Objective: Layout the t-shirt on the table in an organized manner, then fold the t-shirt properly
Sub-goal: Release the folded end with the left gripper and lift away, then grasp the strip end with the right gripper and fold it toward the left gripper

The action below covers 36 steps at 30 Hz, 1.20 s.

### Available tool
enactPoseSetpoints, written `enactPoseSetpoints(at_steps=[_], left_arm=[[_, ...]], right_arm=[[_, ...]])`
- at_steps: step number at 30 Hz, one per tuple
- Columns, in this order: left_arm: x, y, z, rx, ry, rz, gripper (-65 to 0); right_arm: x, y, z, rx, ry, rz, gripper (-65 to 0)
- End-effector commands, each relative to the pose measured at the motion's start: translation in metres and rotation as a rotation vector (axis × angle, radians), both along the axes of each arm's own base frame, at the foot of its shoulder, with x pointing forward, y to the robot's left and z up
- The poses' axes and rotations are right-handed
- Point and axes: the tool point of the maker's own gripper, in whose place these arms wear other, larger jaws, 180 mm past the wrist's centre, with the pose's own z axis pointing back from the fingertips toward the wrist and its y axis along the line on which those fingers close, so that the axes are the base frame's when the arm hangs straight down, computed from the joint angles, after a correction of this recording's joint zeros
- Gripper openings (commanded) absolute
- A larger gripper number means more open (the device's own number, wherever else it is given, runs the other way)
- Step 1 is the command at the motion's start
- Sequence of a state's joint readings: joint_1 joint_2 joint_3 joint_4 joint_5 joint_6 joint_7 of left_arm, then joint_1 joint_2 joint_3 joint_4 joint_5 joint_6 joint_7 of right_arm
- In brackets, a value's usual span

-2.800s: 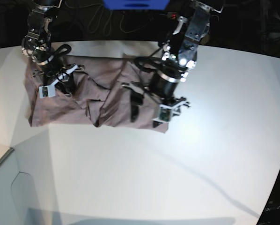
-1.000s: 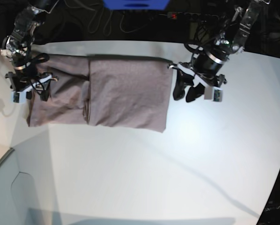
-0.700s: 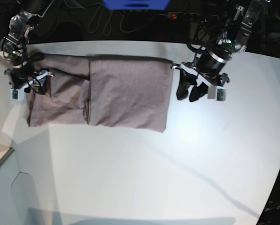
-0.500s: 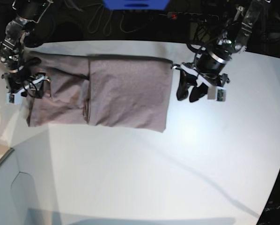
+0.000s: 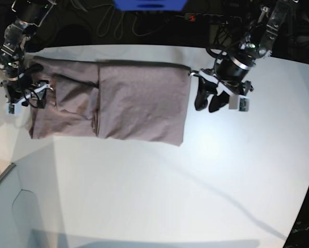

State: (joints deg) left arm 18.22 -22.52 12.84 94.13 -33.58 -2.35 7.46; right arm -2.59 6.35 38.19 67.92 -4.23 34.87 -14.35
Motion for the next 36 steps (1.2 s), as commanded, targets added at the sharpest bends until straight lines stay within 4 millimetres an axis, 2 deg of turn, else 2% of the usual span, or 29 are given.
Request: enactPoseSetpoints(at_steps=[1,5,10,16,19,21,23,30,34,36], left_arm=[[0.006,0.0,0.011,-0.011,-0.041,0.001,-41.8],[0.006,0.0,0.01,-0.011,-0.04,0.001,-41.8],[0.006,0.0,0.01,-0.011,-0.04,0.001,-41.8],[0.007,0.0,0.011,-0.011,-0.043,0.001,-41.8],[0.007,0.0,0.011,-0.011,-0.044,0.001,-41.8],[0.007,0.0,0.011,-0.011,-0.044,0.001,-41.8],[0.007,0.0,0.011,-0.011,-0.044,0.001,-41.8],[0.007,0.0,0.011,-0.011,-0.043,0.001,-41.8],[0.006,0.0,0.01,-0.011,-0.04,0.001,-41.8],[0.006,0.001,0.01,-0.01,-0.038,0.003,-41.8]], right_arm=[[0.01,-0.012,0.015,-0.031,-0.051,-0.023,-27.8],[0.008,-0.023,0.015,-0.058,-0.044,-0.065,-27.8],[0.008,-0.024,0.014,-0.059,-0.042,-0.068,-27.8],[-0.008,-0.015,-0.018,0.005,0.036,-0.08,-27.9],[-0.013,-0.013,-0.025,0.017,0.055,-0.081,-28.4],[-0.013,-0.008,-0.027,0.019,0.063,-0.063,-31.4],[-0.011,0.001,-0.029,0.019,0.069,-0.032,-37.2],[-0.008,0.023,-0.031,0.012,0.085,0.048,-65.0],[-0.006,0.031,-0.032,0.014,0.087,0.077,-65.0],[0.001,0.035,-0.021,0.018,0.054,0.113,-65.0]])
